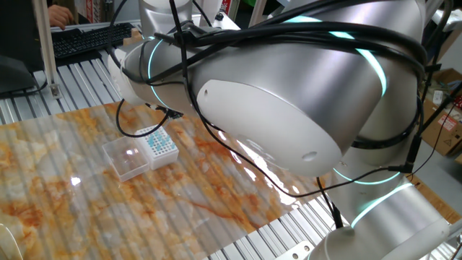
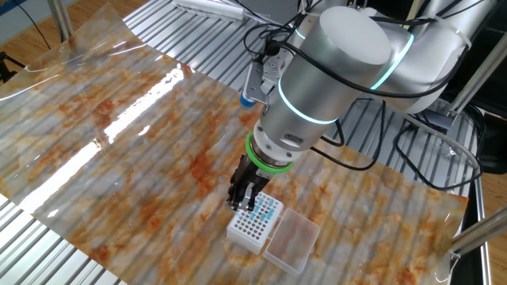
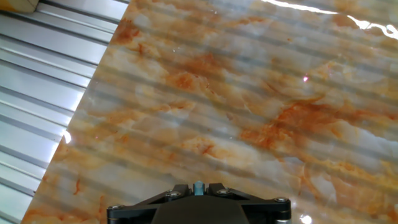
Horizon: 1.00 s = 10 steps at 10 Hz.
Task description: Insert a medium pipette tip into the holder for medium pipette tips
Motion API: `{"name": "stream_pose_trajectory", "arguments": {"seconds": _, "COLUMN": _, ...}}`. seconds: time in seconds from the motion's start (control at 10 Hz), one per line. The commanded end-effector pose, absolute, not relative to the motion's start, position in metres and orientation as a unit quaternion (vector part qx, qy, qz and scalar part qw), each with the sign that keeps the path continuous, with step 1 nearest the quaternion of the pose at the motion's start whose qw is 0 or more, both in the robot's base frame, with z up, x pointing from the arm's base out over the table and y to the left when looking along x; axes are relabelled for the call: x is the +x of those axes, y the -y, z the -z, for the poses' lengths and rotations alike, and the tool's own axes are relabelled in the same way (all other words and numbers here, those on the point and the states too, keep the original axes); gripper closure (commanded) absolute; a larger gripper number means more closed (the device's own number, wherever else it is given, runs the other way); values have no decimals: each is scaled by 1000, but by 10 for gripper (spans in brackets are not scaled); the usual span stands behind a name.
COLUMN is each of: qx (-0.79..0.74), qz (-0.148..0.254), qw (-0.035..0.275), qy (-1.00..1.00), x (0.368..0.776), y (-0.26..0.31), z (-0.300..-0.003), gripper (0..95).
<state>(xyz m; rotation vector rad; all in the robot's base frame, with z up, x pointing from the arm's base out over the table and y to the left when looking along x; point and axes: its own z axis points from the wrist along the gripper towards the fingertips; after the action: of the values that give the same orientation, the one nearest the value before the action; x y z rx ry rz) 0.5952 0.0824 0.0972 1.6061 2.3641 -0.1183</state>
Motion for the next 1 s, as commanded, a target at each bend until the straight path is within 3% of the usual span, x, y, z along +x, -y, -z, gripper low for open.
{"name": "stream_pose_trajectory", "arguments": {"seconds": 0.1, "qx": 559, "qz": 40, "qw": 137, "qy": -817, "x": 594, "y": -83, "z": -97, "gripper": 760}}
{"name": "stream_pose_trajectory", "arguments": {"seconds": 1.0, "qx": 557, "qz": 43, "qw": 121, "qy": -821, "x": 594, "y": -84, "z": -97, "gripper": 760}}
